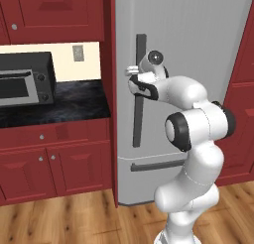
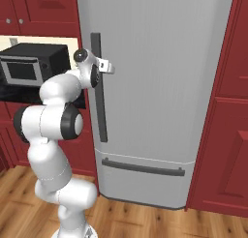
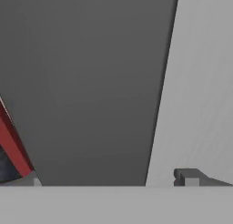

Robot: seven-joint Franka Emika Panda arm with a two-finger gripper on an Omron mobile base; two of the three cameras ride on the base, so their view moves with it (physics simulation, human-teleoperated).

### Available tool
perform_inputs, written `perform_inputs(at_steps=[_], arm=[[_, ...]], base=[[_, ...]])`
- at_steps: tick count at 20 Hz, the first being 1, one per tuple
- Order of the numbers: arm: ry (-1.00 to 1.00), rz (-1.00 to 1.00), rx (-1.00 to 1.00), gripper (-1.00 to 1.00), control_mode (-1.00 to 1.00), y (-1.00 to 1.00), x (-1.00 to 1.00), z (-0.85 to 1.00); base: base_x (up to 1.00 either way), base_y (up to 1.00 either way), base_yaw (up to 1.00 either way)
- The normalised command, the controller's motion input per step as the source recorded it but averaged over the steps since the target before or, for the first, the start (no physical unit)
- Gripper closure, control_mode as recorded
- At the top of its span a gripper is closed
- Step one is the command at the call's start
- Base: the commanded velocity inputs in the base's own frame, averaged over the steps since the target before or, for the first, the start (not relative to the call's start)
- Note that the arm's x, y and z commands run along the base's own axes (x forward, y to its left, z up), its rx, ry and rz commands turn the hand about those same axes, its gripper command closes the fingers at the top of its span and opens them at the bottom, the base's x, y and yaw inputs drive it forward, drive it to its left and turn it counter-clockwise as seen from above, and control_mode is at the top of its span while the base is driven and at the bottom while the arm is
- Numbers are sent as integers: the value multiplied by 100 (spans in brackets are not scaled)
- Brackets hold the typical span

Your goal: Open the fridge, remove the banana, bell pepper, and shrimp, and place them on any counter.

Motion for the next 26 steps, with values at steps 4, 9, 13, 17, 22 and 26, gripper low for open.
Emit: perform_inputs(at_steps=[4,9,13,17,22,26], arm=[[6,-6,0,100,-100,6,42,-11],[0,0,0,100,-100,0,0,0],[2,0,0,100,-100,0,-15,0],[0,11,9,100,-100,-3,-77,0],[0,17,8,100,-100,-20,-82,3],[0,10,0,100,-100,-74,-100,1]], base=[[0,0,0],[0,0,0],[0,0,0],[0,0,0],[0,0,0],[0,0,0]])
